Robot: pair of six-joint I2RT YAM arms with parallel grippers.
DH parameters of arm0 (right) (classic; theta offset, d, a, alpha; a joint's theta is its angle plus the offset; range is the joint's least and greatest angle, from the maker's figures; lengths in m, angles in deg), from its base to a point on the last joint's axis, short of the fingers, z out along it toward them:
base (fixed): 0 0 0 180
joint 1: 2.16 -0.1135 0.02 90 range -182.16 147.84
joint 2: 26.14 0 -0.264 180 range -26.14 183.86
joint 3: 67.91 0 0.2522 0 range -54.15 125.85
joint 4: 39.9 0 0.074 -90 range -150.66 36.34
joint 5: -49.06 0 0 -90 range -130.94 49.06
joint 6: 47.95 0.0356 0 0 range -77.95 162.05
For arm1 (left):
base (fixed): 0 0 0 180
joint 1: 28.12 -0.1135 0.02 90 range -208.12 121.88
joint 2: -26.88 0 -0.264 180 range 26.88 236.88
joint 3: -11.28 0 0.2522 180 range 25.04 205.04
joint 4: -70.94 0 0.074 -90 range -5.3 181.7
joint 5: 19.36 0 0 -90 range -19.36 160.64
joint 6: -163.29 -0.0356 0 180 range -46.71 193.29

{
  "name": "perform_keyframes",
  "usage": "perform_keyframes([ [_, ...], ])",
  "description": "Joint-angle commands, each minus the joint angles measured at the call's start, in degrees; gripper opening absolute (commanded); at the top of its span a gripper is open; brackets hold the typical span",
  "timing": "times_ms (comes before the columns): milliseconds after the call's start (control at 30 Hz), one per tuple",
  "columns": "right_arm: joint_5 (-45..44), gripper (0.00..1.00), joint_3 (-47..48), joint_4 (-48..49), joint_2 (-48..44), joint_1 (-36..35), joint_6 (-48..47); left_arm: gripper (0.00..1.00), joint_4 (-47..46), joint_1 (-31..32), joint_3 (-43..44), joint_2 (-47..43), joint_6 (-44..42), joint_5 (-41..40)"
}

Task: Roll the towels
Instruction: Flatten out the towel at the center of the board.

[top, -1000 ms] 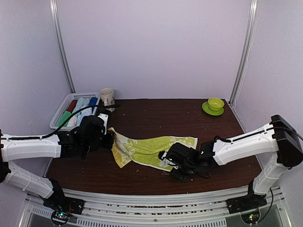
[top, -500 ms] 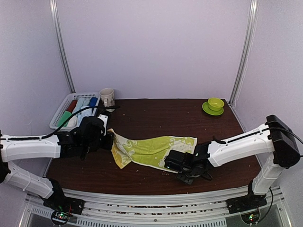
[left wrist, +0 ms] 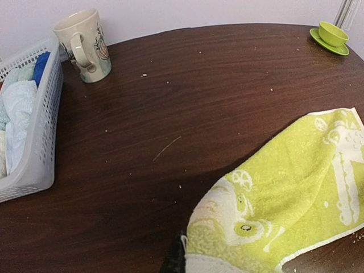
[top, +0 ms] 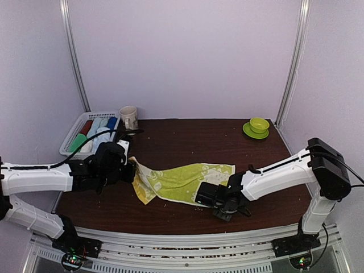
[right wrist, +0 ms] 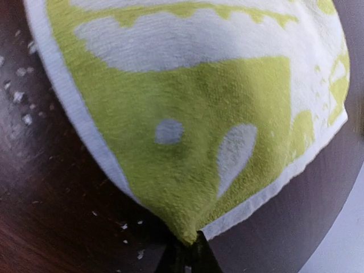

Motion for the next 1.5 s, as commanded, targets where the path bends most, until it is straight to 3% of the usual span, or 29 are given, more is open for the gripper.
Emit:
perform_keyframes([
  [0, 2.79, 0.00, -2.07, 0.39, 1.33, 1.09, -2.04, 0.00, -3.15, 0.13, -1.98, 0.90, -0.24, 0.97],
  [100, 1.79, 0.00, -1.87, 0.28, -0.56, 1.62, -2.38, 0.07, -4.71, 0.14, -3.48, 0.61, -0.79, 1.93],
  [300, -1.62, 0.00, -0.57, -0.69, -7.37, 4.27, -3.42, 0.44, -8.00, 0.11, -8.25, -1.75, -1.78, 3.33],
  [400, -3.33, 0.00, 0.02, -1.25, -10.98, 7.14, -4.40, 0.53, -11.11, 0.11, -11.60, -2.74, -2.74, 5.15],
  [567, -4.33, 0.00, -0.15, -0.76, -13.73, 12.63, -6.79, 0.60, -11.09, 0.16, -13.31, -1.27, -3.36, 5.73],
  [1033, -3.18, 0.00, 4.16, 0.50, -13.81, 20.73, -11.27, 0.55, -14.04, 2.33, -12.62, 2.54, -15.03, 19.27],
  [1167, -2.41, 0.00, 5.68, -0.38, -13.28, 21.91, -12.09, 0.50, -14.13, 4.57, -11.14, 5.69, -17.56, 19.42],
  [1333, -2.13, 0.00, 7.01, -1.78, -12.54, 23.00, -12.94, 0.36, -14.14, 5.96, -10.66, 6.13, -18.54, 17.00],
  [1467, -1.93, 0.00, 7.96, -2.45, -11.82, 23.96, -13.69, 0.36, -14.83, 7.16, -12.05, 2.91, -19.06, 14.52],
])
